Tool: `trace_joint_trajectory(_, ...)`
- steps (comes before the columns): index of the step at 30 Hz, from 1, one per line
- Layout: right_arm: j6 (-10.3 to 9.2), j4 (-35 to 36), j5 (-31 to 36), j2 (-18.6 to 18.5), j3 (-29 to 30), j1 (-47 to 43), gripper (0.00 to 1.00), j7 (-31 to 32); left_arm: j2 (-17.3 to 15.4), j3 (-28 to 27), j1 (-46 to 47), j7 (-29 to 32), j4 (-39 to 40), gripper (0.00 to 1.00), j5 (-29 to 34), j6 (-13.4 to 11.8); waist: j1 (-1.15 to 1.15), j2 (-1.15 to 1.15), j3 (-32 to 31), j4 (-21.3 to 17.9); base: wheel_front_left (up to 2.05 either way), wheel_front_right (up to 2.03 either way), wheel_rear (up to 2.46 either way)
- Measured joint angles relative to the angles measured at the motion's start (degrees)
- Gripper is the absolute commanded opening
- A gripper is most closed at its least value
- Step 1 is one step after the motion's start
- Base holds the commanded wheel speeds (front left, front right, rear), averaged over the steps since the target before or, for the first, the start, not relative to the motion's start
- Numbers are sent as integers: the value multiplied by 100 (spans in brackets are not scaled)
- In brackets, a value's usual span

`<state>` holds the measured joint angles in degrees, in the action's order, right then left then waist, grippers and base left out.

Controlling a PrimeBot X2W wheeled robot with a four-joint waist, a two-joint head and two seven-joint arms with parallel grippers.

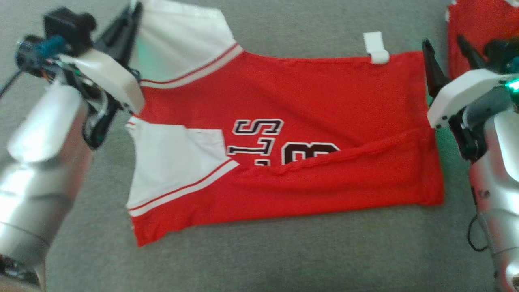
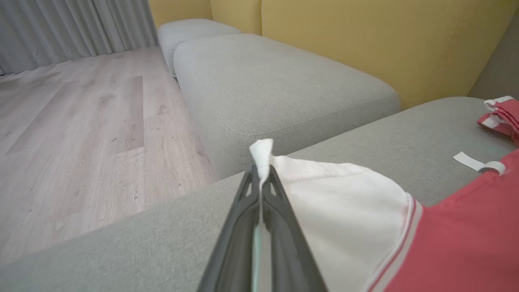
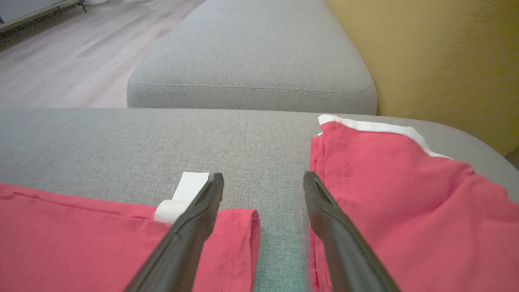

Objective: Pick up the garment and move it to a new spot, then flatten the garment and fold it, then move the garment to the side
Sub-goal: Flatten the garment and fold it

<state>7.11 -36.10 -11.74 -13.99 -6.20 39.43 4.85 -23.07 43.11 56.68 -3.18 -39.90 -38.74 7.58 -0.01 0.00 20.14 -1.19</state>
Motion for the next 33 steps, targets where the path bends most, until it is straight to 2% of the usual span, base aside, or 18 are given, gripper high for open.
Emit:
trace_joint_trajectory(10, 0, -1176, -289, -382, -185, 279, 100, 433, -87, 350, -568, 337, 1218, 0, 44, -110, 0, 0, -111, 570, 0, 0, 0)
trace_joint_trajectory(16, 0, -1790, -288, -450, -244, 574, 100, 433, -183, 357, -630, 500, 1642, 0, 43, -253, 1, 0, 30, 672, 0, 0, 0)
trace_joint_trajectory(20, 0, -1935, -365, -441, -438, 815, 100, 424, -218, 371, -630, 547, 1699, 0, 43, -292, 1, 0, 98, 668, 0, 0, 0)
trace_joint_trajectory(21, 0, -1963, -432, -436, -494, 843, 80, 424, -225, 372, -630, 547, 1697, 0, 43, -307, 1, 0, 109, 660, 0, 0, 0)
trace_joint_trajectory(22, 0, -1982, -463, -437, -561, 866, 0, 410, -236, 372, -630, 548, 1697, 0, 43, -309, 1, 0, 119, 650, 0, 0, 0)
trace_joint_trajectory(33, 0, -1895, -1247, -326, -871, 1145, 0, -339, -290, 250, -628, 197, 1362, 0, 43, -567, 1, 0, -26, 405, 0, 0, 0)
